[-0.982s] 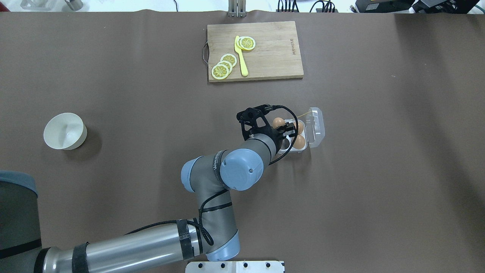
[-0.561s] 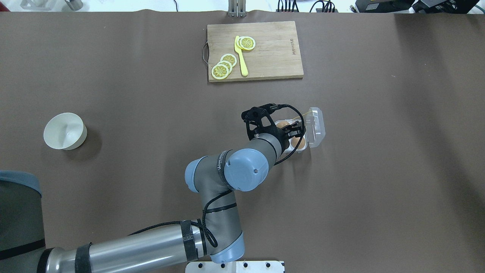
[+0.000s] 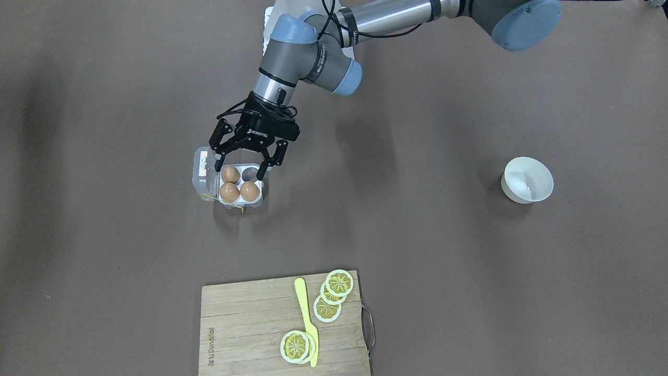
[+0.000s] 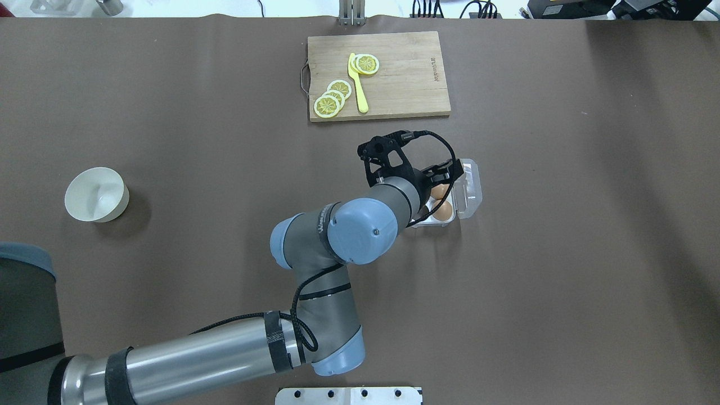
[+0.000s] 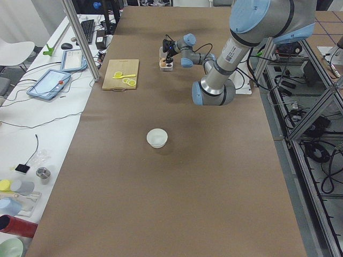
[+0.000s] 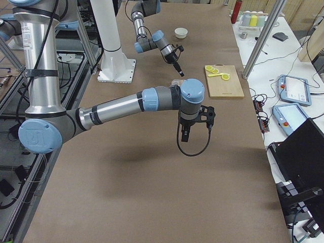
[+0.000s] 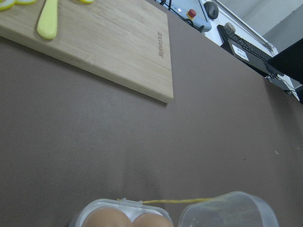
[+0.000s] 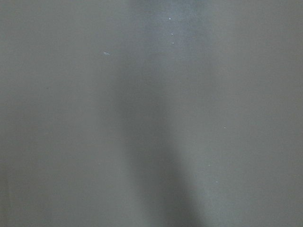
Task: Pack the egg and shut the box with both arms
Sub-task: 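Withdraw the left gripper while the right gripper reaches toward the carton lid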
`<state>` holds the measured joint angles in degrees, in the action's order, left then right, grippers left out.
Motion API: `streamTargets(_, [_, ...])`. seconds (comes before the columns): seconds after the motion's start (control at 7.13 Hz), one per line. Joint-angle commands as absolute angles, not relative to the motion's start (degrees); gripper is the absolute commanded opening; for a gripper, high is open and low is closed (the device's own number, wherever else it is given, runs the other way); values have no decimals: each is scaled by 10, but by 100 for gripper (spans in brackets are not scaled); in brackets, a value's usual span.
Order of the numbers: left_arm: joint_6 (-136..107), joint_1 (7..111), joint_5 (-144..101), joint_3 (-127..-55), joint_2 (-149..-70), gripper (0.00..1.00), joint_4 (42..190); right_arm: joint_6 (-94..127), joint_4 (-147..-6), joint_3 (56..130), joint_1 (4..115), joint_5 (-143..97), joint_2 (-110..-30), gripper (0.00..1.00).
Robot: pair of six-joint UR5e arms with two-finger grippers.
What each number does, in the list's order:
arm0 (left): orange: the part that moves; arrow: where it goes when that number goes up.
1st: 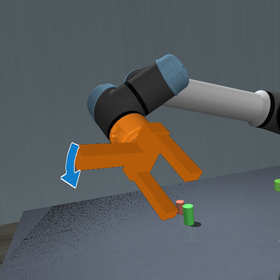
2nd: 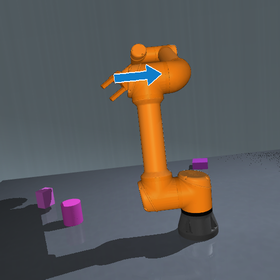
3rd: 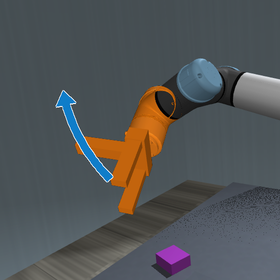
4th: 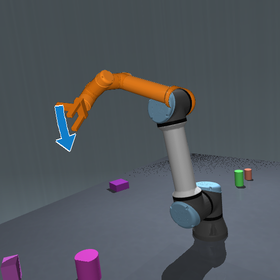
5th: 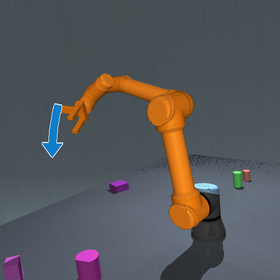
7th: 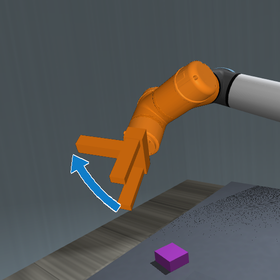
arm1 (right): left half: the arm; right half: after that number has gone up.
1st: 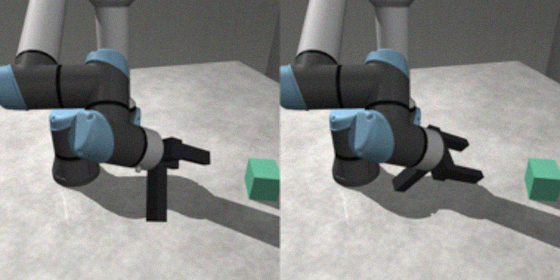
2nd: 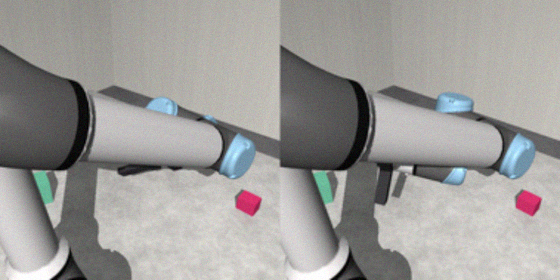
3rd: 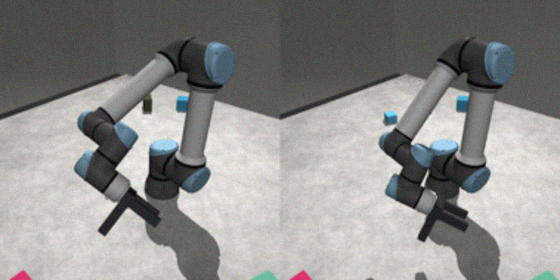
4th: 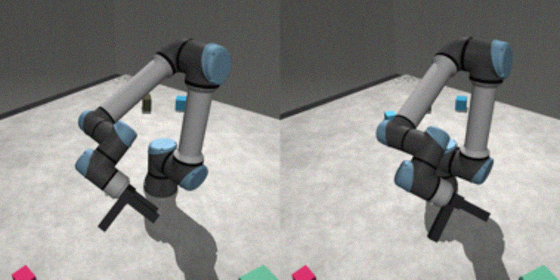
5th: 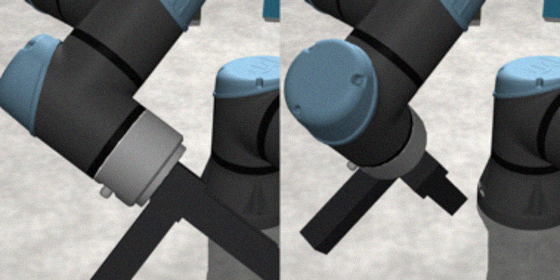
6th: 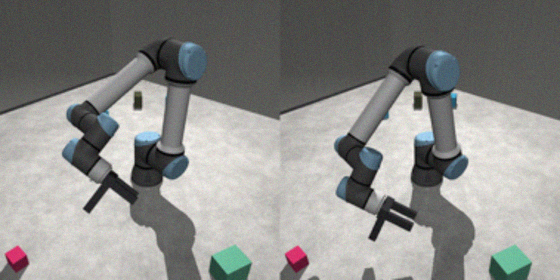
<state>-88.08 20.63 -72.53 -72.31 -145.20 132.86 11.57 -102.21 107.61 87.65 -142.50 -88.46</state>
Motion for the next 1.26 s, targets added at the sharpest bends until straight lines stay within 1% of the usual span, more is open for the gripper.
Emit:
streamTargets(0.0, [-879, 264, -806, -780, -1447, 98, 1208, 140, -1015, 1080, 862, -1460, -867, 100])
streamTargets(0.14, [-876, 298, -862, -820, -1423, 98, 1138, 159, -1014, 1090, 847, -1460, -859, 100])
streamTargets(0.28, [-828, 325, -902, -888, -1379, 98, 1069, 187, -1009, 1096, 828, -1459, -845, 100])
streamTargets(0.42, [-777, 358, -930, -960, -1340, 98, 1005, 232, -972, 1096, 797, -1456, -840, 100])
streamTargets(0.56, [-754, 411, -1004, -1004, -1314, 98, 959, 319, -908, 1096, 754, -1442, -840, 98])
streamTargets(0.7, [-725, 459, -1059, -1036, -1290, 98, 948, 408, -824, 1091, 711, -1418, -846, 77])
streamTargets(0.84, [-693, 508, -1112, -1057, -1266, 98, 937, 492, -749, 1087, 655, -1385, -847, 61])
streamTargets(0.98, [-660, 551, -1159, -1064, -1255, 98, 929, 565, -685, 1074, 611, -1356, -847, 47])
streamTargets(1.12, [-631, 582, -1185, -1064, -1252, 98, 912, 606, -619, 1053, 591, -1355, -851, 29])
